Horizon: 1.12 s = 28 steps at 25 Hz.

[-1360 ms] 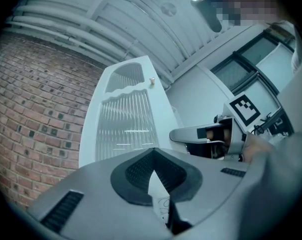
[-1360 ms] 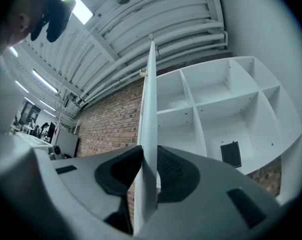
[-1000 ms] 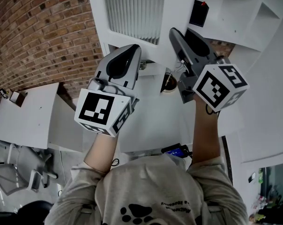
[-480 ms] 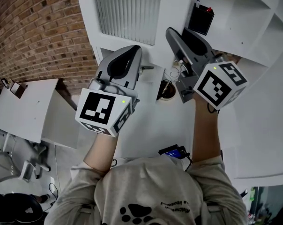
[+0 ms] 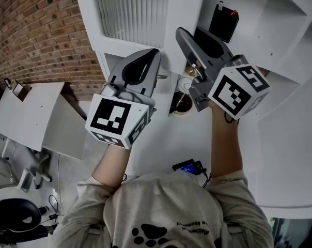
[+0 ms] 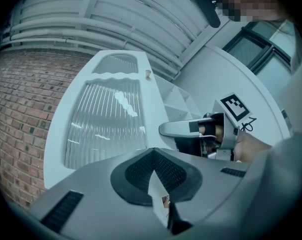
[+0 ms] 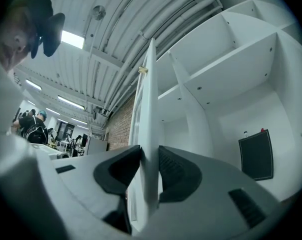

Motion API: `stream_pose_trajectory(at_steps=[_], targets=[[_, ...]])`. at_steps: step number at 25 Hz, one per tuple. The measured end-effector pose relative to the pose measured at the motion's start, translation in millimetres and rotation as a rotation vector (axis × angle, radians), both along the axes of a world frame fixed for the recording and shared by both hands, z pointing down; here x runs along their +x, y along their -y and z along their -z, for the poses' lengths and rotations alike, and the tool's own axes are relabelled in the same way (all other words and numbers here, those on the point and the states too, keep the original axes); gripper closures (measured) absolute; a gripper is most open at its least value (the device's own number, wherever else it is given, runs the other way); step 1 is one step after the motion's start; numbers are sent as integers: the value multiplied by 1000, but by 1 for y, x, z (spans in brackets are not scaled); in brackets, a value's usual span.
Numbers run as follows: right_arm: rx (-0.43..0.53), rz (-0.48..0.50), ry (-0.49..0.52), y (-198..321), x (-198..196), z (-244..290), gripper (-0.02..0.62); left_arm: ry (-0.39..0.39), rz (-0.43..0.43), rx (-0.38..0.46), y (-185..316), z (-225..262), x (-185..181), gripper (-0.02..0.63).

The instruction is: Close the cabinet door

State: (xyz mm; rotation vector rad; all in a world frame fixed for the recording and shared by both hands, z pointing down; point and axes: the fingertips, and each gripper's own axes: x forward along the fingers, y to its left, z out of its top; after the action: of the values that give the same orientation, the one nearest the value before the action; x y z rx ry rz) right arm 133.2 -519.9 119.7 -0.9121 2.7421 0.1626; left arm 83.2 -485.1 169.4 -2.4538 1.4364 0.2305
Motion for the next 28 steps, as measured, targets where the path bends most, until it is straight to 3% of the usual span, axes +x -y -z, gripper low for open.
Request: stream_pose_trajectory(at_steps=[28], targets=[[-5, 85, -12, 53, 10, -3, 462, 36, 12, -16, 65, -4, 43, 598]])
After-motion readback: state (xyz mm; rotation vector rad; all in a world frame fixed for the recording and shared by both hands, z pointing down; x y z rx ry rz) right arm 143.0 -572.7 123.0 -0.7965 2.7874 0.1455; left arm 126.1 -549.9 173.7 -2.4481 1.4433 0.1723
